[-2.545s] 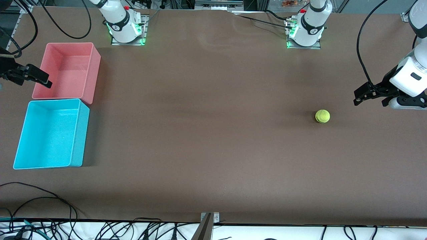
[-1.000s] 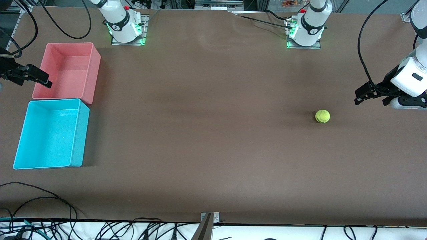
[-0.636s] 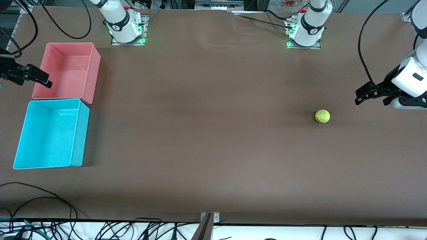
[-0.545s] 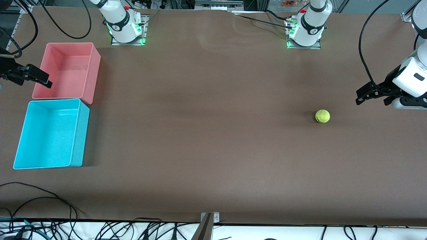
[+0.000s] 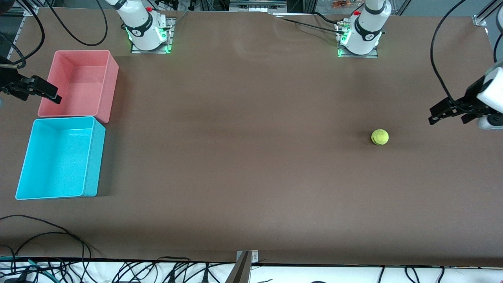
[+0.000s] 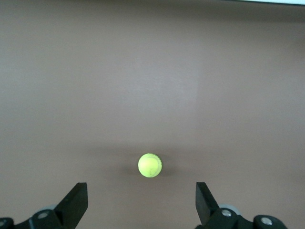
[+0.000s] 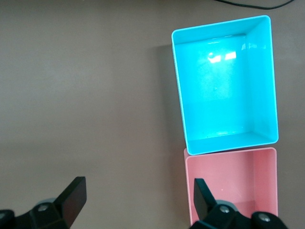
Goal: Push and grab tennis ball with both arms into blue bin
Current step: 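Lower the left gripper to the table beside the tennis ball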
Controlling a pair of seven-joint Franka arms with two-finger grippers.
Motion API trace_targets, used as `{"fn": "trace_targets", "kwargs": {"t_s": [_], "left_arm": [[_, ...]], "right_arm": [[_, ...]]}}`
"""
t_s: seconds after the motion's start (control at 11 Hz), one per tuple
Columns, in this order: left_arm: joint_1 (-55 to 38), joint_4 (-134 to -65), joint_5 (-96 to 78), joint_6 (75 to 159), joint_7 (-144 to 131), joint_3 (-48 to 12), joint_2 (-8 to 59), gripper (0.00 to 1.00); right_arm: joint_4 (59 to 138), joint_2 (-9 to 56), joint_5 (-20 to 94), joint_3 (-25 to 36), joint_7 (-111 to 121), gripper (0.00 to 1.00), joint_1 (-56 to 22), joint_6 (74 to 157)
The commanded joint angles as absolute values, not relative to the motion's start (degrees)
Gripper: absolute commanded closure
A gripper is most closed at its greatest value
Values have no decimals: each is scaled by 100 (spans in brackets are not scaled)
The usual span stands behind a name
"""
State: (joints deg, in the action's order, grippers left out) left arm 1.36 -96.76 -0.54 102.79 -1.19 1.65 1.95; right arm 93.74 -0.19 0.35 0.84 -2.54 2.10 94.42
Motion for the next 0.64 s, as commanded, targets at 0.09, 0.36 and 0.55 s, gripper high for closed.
{"fn": "trace_targets", "kwargs": {"t_s": [0.09,0.36,0.55], "left_arm": [[360,-9247,-149,10055,-577,228,535,0],[825,-9132,-603,10002,-737,229,676,43],[992,-9123,-694,9730,-1814,229,747,87]], "right_arm": [[9237,26,-44,79,-325,0,211,9334],[9237,35,-44,79,-334,0,211,9334],[9237,35,-44,79,-334,0,202,9325]]}}
